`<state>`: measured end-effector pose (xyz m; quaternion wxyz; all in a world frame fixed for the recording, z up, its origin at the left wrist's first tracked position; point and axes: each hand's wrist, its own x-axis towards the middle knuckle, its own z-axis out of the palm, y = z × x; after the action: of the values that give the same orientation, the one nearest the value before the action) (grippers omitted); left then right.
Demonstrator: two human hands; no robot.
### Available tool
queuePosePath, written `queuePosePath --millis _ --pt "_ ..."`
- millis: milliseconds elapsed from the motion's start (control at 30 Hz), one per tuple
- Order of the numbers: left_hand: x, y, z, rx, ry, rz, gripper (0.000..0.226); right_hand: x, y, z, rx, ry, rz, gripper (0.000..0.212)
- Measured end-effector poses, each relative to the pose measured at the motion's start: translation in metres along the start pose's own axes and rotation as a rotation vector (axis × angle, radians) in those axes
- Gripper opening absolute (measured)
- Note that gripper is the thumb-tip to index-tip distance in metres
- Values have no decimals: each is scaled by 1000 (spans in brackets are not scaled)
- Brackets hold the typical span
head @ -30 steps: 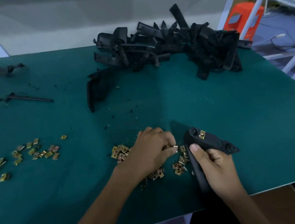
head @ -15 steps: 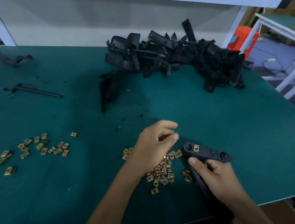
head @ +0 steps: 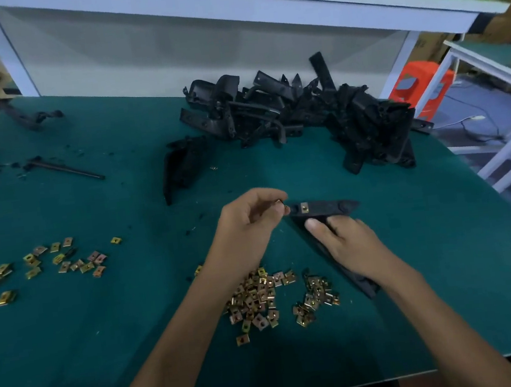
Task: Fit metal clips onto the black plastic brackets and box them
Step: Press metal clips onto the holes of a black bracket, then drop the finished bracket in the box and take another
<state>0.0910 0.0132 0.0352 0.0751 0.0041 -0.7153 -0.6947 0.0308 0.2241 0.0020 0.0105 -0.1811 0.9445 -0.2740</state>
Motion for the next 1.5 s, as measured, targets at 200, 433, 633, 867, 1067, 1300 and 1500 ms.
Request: queuePosePath --millis 200,433,633,867,1067,1300,1500 --pt "-2 -2 1 59 50 -19 20 33 12 -1 -34 -130 56 52" --pt "12 5 -1 30 148 26 16 27 2 31 -331 183 -152 51" --pt "32 -9 6 109 150 -2 16 24 5 46 -320 163 -200 83" --pt "57 -17 14 241 107 -81 17 27 3 46 -364 132 -243 80" --pt "58 -18 20 219 70 -103 13 28 6 49 -370 163 -267 82" --pt "55 -18 14 207 31 -161 12 27 5 50 -394 157 -284 72" --pt "51 -16 24 255 5 -178 10 26 5 50 -363 173 -280 66"
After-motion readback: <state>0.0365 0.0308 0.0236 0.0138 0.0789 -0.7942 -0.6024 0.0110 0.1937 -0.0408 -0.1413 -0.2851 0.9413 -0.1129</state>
